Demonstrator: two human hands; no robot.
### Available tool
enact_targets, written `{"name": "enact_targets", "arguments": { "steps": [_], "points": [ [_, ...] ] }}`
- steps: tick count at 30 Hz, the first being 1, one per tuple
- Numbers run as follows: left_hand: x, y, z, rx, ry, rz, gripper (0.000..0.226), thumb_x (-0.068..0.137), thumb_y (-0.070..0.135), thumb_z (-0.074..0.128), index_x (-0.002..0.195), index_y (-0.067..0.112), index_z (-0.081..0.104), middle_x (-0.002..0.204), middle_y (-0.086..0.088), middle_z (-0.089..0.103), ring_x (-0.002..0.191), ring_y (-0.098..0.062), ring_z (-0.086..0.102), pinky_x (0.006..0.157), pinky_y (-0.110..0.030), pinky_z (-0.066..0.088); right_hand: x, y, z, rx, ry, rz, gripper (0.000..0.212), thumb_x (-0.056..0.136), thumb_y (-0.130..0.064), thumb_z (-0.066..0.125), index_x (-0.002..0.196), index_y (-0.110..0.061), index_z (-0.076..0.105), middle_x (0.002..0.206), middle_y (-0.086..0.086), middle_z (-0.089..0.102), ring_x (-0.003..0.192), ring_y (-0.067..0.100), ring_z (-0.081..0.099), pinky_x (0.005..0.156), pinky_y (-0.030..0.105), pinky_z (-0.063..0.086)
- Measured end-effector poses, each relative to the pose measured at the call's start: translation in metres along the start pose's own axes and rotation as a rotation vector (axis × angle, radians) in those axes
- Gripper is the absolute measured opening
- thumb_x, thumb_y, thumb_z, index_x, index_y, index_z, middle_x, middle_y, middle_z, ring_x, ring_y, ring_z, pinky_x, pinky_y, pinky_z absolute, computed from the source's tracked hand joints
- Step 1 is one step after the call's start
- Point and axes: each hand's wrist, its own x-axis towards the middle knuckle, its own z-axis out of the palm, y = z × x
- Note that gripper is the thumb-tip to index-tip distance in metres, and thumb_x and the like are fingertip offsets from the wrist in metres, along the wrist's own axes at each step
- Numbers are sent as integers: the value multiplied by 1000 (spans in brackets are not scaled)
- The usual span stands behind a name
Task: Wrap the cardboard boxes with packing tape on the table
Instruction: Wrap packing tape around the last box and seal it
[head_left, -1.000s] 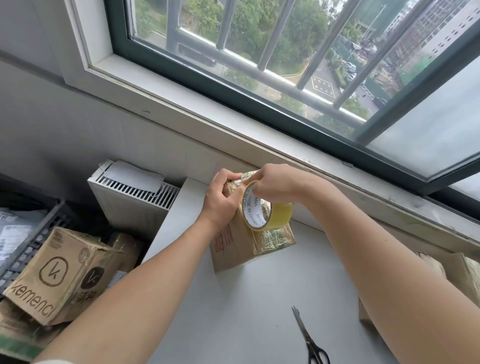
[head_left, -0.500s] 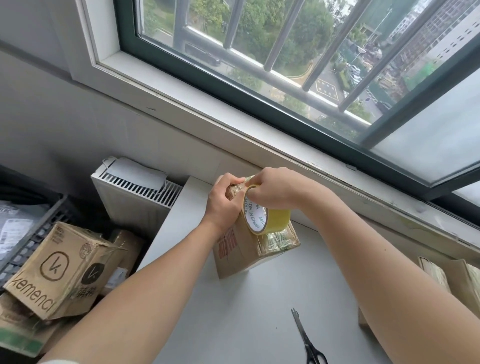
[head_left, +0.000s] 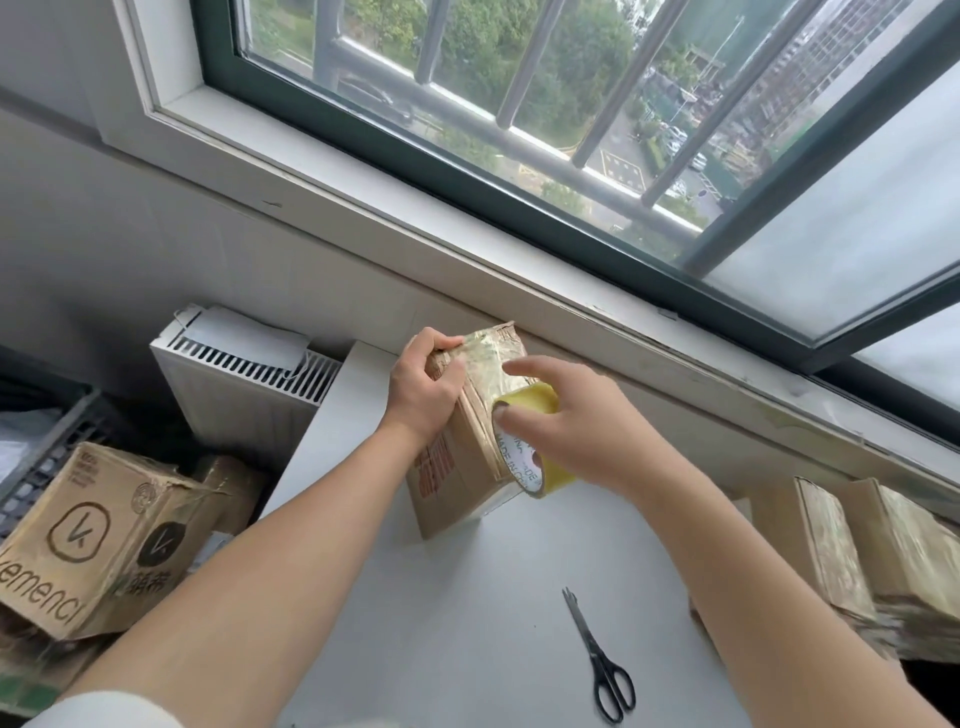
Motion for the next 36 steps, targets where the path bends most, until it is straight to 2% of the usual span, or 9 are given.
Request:
{"name": "enact_targets", "arguments": {
  "steps": [2, 7, 11, 16, 22, 25, 27, 30, 36],
  "points": [
    [-2, 4, 1, 0, -19, 5, 14, 83, 29, 59, 93, 38, 63, 109, 9, 70, 100, -13, 64, 92, -34, 54, -9, 6, 6, 9, -17, 50, 50, 87, -39, 64, 136, -43, 58, 98, -9, 71, 80, 9, 71, 78, 32, 60],
    [-7, 10, 7, 7, -44, 3, 17, 81, 28, 57, 91, 40, 63, 101, 18, 69, 94, -9, 64, 83, -22, 50, -30, 22, 12, 109, -42, 91, 49, 86, -37, 65, 133, -48, 56, 99, -11, 69, 68, 6, 71, 68, 26, 59],
    [-5, 11, 7, 48, -64, 20, 20, 78, 26, 53, 95, 32, 64, 99, 15, 68, 91, -7, 62, 79, -14, 47, -48, 36, 30, 171, 16, 117, 54, 83, -42, 63, 136, -54, 54, 103, -12, 69, 82, 13, 70, 78, 33, 60],
    [-7, 12, 9, 58, -91, 13, 19, 80, 28, 54, 96, 29, 65, 93, 16, 67, 76, 5, 56, 69, -10, 41, -59, 47, 47, 229, 38, 146, 58, 82, -43, 62, 138, -58, 51, 106, -14, 68, 80, 8, 65, 72, 26, 58],
    [-7, 13, 6, 64, -99, -2, 15, 85, 26, 58, 97, 25, 67, 86, 15, 64, 67, 6, 53, 64, -12, 39, -76, 57, 61, 235, -7, 154, 60, 89, -35, 63, 141, -60, 47, 77, -9, 66, 49, 6, 54, 48, 13, 41],
    [-7, 14, 7, 70, -116, -5, 19, 82, 30, 55, 98, 27, 67, 86, 14, 64, 67, 4, 53, 64, -12, 40, -77, 58, 65, 247, -1, 156, 61, 90, -34, 63, 142, -59, 46, 73, -7, 64, 50, 8, 55, 49, 14, 42],
    [-8, 12, 8, 69, -140, -11, 17, 85, 31, 54, 97, 33, 66, 88, 15, 65, 68, 4, 53, 64, -13, 40, -77, 60, 70, 207, 1, 142, 65, 87, -36, 61, 144, -61, 42, 74, -6, 65, 62, 11, 59, 60, 22, 52],
    [-9, 9, 10, 55, -165, -14, 18, 90, 34, 50, 100, 39, 64, 99, 15, 68, 85, 2, 59, 75, -18, 44, -75, 63, 75, 224, -2, 164, 68, 84, -39, 59, 144, -64, 39, 77, -7, 64, 73, 16, 61, 73, 33, 58],
    [-19, 1, -1, 9, -393, -54, 46, 82, 47, 51, 128, 47, 54, 140, 4, 53, 127, -13, 52, 104, -33, 44, -74, 68, 71, 229, -11, 150, 66, 86, -38, 59, 143, -63, 41, 72, -12, 59, 65, 8, 54, 60, 20, 47]
  ]
}}
